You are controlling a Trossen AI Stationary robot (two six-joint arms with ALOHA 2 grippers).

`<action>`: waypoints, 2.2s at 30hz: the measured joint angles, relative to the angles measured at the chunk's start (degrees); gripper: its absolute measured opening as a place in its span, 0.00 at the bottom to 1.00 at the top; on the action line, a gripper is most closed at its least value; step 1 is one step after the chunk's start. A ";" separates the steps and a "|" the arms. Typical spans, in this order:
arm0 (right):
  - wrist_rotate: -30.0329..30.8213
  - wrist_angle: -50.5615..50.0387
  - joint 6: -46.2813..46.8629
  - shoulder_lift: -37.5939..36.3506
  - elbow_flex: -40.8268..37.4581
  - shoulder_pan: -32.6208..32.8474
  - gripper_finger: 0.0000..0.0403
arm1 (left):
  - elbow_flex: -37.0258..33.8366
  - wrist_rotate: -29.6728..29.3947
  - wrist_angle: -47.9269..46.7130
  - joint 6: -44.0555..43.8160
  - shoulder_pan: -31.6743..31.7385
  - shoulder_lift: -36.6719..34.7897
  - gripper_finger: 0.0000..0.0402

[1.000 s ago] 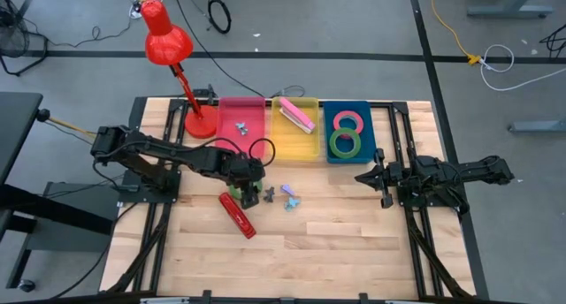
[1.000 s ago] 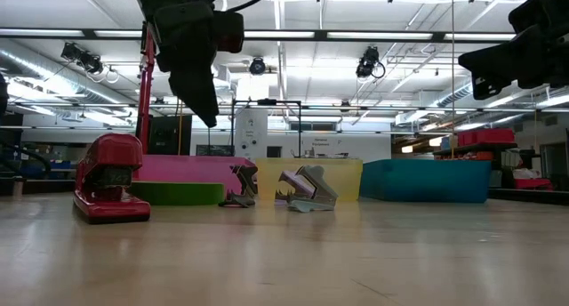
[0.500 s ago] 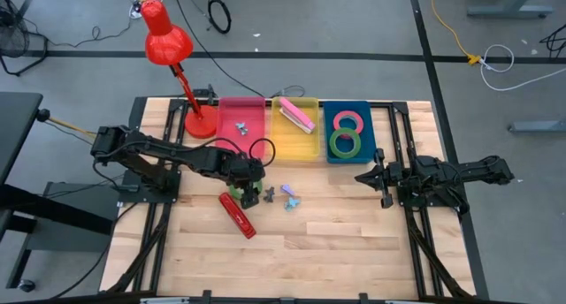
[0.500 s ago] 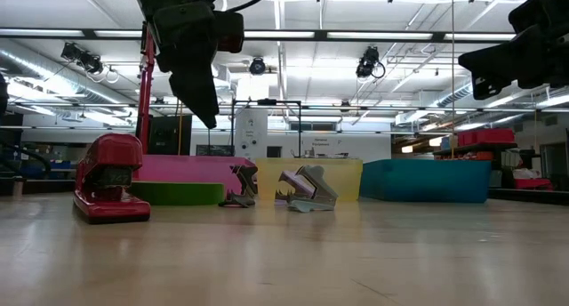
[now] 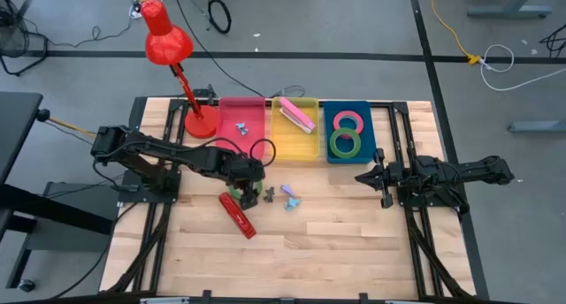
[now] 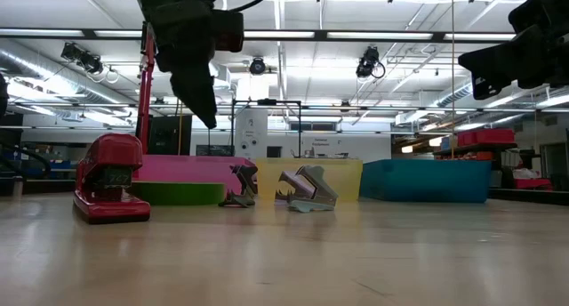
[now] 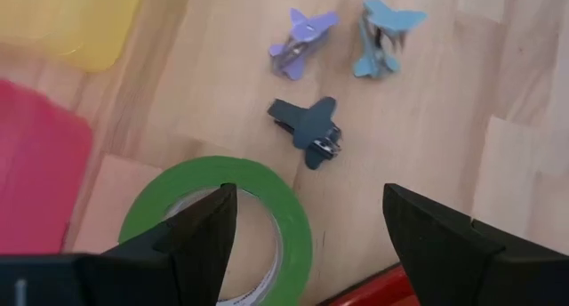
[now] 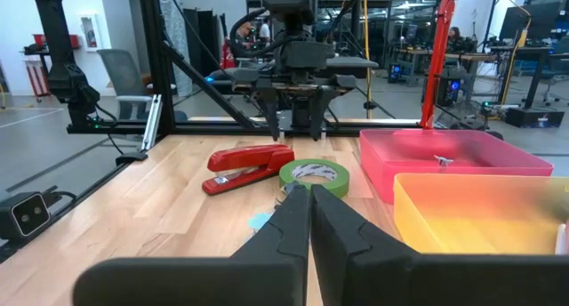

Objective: Pick and place Stapler, Stapler remover, tape
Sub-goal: Put the red stapler into the yellow bin

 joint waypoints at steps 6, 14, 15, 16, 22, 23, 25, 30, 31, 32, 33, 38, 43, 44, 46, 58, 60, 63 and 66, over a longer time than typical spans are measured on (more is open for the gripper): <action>0.00 0.00 0.00 -0.01 0.00 0.00 0.04 | 0.00 2.95 -0.32 10.14 -2.75 0.00 0.71; 0.00 0.00 -0.01 0.00 0.00 -0.02 0.04 | 0.00 7.54 -0.82 20.06 -7.97 0.00 0.71; 0.00 0.00 -0.01 0.00 0.00 0.00 0.04 | 0.00 7.49 -0.82 20.03 -8.47 0.00 0.71; 0.00 0.00 0.00 -0.01 0.00 -0.01 0.04 | 0.00 7.47 -0.84 20.03 -9.01 0.00 0.71; 0.00 0.00 -0.01 0.00 0.00 0.00 0.04 | 0.00 7.63 -1.62 19.37 -12.45 0.00 0.71; 0.01 0.00 -0.01 0.00 0.00 -0.02 0.04 | 0.00 7.69 -1.81 19.37 -13.07 0.00 0.71; 0.00 0.00 -0.01 0.00 0.00 0.00 0.04 | 0.01 7.67 -1.83 19.37 -14.35 0.00 0.71; 0.01 0.00 0.00 -0.01 0.00 -0.01 0.04 | 0.00 7.67 -1.89 20.51 -16.84 0.00 0.71; 0.00 0.00 0.00 -0.02 0.00 -0.01 0.04 | 0.00 7.65 -2.04 21.32 -17.15 0.00 0.71; 0.00 0.00 -0.01 0.00 0.00 0.00 0.04 | 0.00 7.64 -2.26 22.30 -17.38 0.00 0.71; 0.00 0.00 -0.01 -0.02 0.00 0.00 0.04 | 0.00 7.48 -2.42 23.31 -17.62 0.00 0.71; 0.01 0.00 0.00 -0.01 0.00 -0.01 0.04 | 0.01 6.36 -2.57 27.46 -18.40 0.00 0.71; 0.00 0.00 0.00 -0.02 0.00 0.00 0.04 | 0.00 4.73 -2.57 31.66 -18.43 0.00 0.71; 0.00 0.00 -0.01 0.00 0.00 -0.02 0.04 | 0.00 3.92 -2.59 31.95 -18.41 0.00 0.71; 0.00 0.00 0.01 0.00 0.00 0.00 0.04 | 0.00 2.46 -2.70 32.10 -18.41 0.00 0.71; 0.00 0.00 -0.01 0.00 0.00 0.00 0.04 | 0.02 1.92 -4.14 34.65 -18.41 0.00 0.71; 0.00 0.00 -0.01 0.00 0.00 -0.02 0.04 | 0.00 1.92 -4.14 34.65 -18.41 0.00 0.71; 0.00 0.00 0.01 0.00 0.00 0.00 0.04 | 0.02 1.94 -4.14 34.63 -18.41 0.00 0.71; 0.00 0.00 0.01 -0.02 0.00 0.00 0.04 | 0.02 1.93 -4.12 34.63 -18.41 0.00 0.71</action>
